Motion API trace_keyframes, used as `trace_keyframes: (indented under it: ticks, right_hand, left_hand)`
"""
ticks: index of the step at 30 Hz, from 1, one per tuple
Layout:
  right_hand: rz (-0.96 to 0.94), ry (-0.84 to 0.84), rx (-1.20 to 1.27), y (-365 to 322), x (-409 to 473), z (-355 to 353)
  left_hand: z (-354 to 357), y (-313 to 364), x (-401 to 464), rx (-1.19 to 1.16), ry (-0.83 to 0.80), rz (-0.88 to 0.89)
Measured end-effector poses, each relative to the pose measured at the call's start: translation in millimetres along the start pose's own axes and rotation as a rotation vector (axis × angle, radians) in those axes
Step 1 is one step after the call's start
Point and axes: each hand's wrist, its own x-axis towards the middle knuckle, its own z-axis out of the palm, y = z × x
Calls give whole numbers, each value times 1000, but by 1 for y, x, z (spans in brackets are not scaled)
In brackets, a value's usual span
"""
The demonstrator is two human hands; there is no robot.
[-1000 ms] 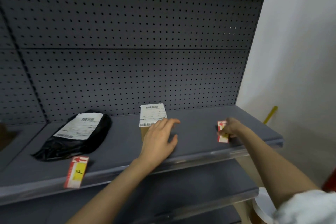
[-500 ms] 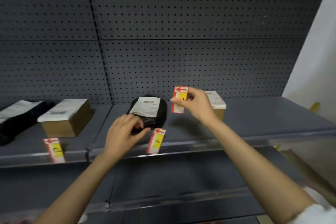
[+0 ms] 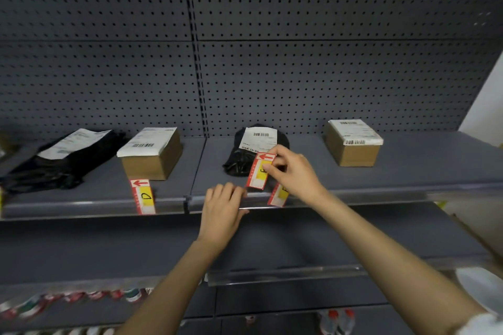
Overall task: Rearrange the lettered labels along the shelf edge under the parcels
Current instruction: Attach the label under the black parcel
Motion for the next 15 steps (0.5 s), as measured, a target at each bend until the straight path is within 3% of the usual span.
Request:
trace_keyframes:
  ticks: [9, 15]
  right_hand:
    - [36, 41, -160, 12, 3, 12]
    - [-1, 16, -106, -2, 0, 10]
  left_hand:
    - [1, -6, -5, -243, 53, -9]
    - [-6, -7, -10, -286, 41, 9]
